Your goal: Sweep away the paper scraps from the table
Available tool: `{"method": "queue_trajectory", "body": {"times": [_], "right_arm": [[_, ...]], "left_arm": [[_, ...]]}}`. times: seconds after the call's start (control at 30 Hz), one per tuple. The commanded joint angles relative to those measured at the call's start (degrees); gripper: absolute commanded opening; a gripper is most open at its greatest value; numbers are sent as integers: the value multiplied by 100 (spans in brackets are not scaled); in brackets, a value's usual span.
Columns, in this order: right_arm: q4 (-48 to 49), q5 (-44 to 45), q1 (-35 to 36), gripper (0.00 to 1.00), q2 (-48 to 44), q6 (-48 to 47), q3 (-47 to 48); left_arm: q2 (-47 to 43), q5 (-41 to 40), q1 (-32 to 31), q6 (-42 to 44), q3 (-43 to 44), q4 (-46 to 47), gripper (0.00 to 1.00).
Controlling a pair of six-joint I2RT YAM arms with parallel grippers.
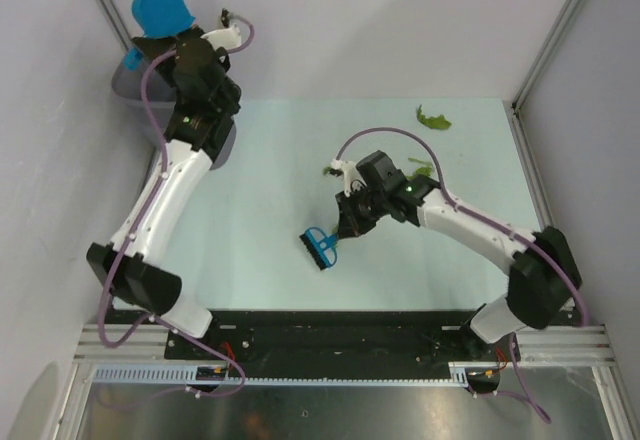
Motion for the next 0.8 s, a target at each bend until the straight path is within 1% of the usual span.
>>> {"method": "queue_trajectory", "body": {"times": [0.0, 0.1, 0.13, 0.2, 0.23, 0.27, 0.3, 0.33, 0.4, 0.43, 0.47, 0.5, 0.53, 0.6, 0.63, 0.67, 0.7, 0.77], "right_arm": [[452, -270, -808, 0, 622, 361, 30], [356, 283, -1099, 0, 887, 352, 30], [286, 407, -1196, 0, 957, 352, 39], [40, 740, -1407, 0, 975, 361, 39], [-48, 856, -1460, 0, 958, 335, 39], [-197, 961, -1504, 0, 905, 326, 39], [-259, 1162, -1548, 0, 853, 291, 39], [-321, 1243, -1627, 0, 791, 291, 39], [-462, 1427, -1750, 0, 598, 299, 39], [-497, 1454, -1934, 0, 536, 291, 39], [-541, 1455, -2031, 0, 466, 282, 39], [-532, 1341, -2119, 0, 317, 256, 48], [-541, 1262, -2259, 0, 229, 230, 65], [-541, 876, -2339, 0, -8, 159, 214], [-454, 657, -2348, 0, -96, 63, 267], [-358, 124, -2357, 0, -167, 62, 320], [-235, -151, -2357, 0, -333, 106, 364], [371, -652, -2384, 0, -431, 412, 478]], "left_arm": [[-550, 295, -169, -1302, -413, -1157, 0], [-788, 497, -424, -2048, -608, -1876, 0], [-840, 584, -590, -2685, -591, -2540, 0], [-858, 978, -749, -3357, -478, -3281, 0], [-876, 1146, -880, -3934, -486, -3772, 0], [-902, 1296, -934, -4166, -521, -3951, 0], [-946, 1645, -987, -4377, -608, -4109, 0], [-964, 1849, -1066, -4814, -644, -4468, 0], [-903, 2463, -1093, -5335, -644, -4979, 0], [-885, 3119, -1084, -5851, -661, -5407, 0], [-859, 3534, -1093, -6039, -705, -5586, 0], [-859, 3826, -1093, -6397, -871, -5727, 0], [-859, 4385, -1093, -6531, -977, -5780, 0], [-876, 4881, -1093, -6821, -1327, -5833, 0], [-885, 5275, -1084, -6875, -1460, -5842, 0], [-902, 5400, -1084, -6945, -1592, -5834, 0], [-911, 5524, -1084, -7033, -1872, -5834, 0], [-964, 5700, -1084, -7095, -2311, -5816, 0]]}}
